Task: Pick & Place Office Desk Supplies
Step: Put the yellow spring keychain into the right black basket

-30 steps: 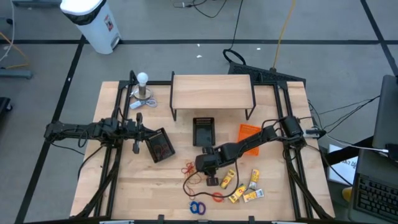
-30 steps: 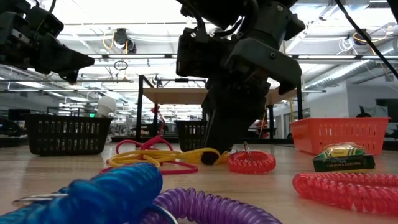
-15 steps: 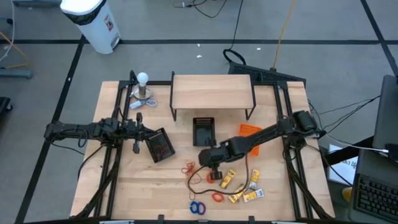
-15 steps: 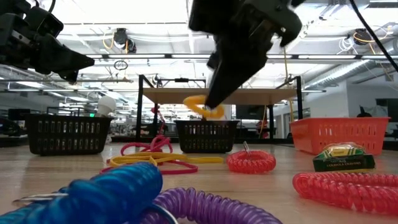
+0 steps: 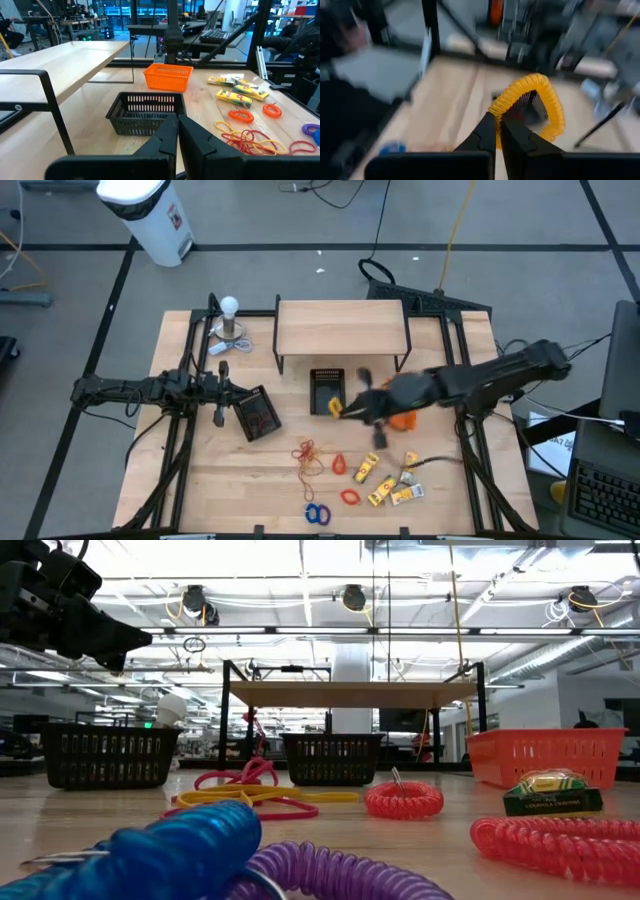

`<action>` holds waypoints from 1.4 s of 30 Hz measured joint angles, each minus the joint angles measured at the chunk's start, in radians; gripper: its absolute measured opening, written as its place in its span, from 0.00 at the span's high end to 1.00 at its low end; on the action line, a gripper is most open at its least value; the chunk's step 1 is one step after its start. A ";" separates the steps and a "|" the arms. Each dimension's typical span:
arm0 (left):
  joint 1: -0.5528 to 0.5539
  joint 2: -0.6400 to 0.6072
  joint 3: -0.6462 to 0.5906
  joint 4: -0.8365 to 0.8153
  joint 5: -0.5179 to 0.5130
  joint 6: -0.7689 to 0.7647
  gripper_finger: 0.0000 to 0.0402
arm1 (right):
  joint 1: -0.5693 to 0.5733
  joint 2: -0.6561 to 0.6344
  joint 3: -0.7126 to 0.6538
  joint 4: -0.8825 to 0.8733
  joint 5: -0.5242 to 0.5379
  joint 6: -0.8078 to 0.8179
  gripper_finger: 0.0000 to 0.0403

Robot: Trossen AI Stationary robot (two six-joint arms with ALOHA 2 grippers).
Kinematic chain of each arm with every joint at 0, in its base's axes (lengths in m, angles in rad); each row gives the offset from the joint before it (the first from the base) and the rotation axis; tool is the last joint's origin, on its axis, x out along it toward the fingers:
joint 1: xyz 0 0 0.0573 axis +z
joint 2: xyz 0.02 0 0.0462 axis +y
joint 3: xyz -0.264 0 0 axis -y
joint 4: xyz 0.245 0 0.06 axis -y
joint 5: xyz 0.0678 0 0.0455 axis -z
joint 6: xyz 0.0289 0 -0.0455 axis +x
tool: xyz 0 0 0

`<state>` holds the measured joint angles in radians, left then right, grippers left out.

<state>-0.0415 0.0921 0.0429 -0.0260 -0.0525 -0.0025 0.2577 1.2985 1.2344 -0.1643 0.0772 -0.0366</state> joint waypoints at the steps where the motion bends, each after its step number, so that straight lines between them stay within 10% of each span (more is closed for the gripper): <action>1: 0.000 0.000 0.000 0.000 0.000 0.000 0.95 | -0.007 -0.051 -0.050 0.045 0.000 -0.004 1.00; 18: 0.000 0.000 0.000 0.001 0.000 -0.003 0.95 | -0.108 -0.738 -0.914 0.639 0.079 0.059 1.00; 42: 0.000 0.000 0.000 0.000 -0.001 -0.002 0.95 | -0.115 -0.838 -1.116 0.724 0.107 0.032 1.00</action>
<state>-0.0414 0.0925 0.0429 -0.0257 -0.0536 -0.0046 0.1427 0.4604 0.1182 0.5600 0.1840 -0.0050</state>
